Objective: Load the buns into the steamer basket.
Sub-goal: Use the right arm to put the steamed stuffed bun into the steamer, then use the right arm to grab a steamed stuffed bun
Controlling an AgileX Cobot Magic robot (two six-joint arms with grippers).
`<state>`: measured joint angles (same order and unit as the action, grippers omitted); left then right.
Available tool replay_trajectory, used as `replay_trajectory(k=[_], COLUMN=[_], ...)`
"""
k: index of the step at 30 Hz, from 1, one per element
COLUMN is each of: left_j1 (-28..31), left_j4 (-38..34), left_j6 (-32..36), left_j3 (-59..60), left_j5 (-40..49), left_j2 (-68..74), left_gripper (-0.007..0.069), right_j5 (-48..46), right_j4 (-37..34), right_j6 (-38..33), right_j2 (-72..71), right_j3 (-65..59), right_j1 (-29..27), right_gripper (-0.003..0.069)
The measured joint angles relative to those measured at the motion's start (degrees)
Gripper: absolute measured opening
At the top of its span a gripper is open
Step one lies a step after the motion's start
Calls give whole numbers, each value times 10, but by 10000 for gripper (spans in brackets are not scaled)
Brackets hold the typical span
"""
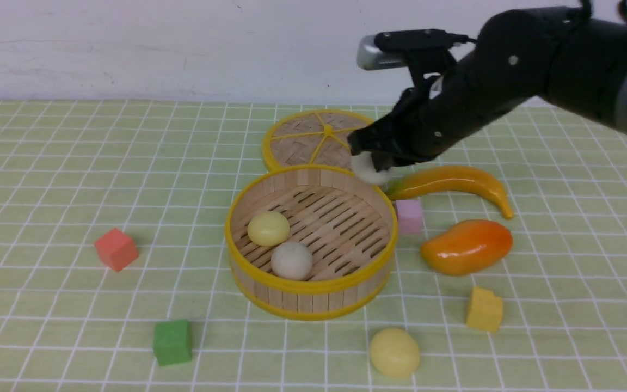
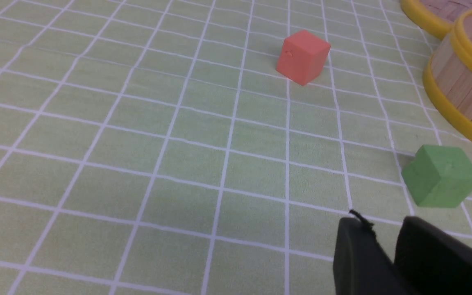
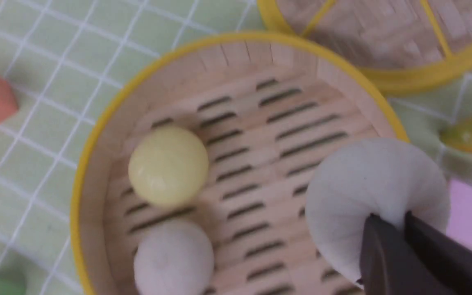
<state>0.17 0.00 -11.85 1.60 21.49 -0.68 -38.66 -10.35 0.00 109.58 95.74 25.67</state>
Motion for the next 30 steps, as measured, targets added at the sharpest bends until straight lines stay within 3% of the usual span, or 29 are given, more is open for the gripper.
replay_trajectory(k=[9, 14, 17, 24, 30], left_j1=[0, 0, 0, 0, 0], left_j4=[0, 0, 0, 0, 0], left_j6=[0, 0, 0, 0, 0], left_j3=[0, 0, 0, 0, 0], left_j5=[0, 0, 0, 0, 0], left_j2=[0, 0, 0, 0, 0], left_gripper=[146, 146, 149, 157, 165], right_j5=[58, 66, 65, -24, -156], right_j4=[-9, 2, 9, 34, 52], right_j6=[-3, 0, 0, 0, 0], right_j2=[127, 139, 139, 77, -37], right_j3=[39, 39, 44, 45, 39], right_j1=[0, 0, 0, 0, 0], right_gripper=[2, 41, 106, 377, 442])
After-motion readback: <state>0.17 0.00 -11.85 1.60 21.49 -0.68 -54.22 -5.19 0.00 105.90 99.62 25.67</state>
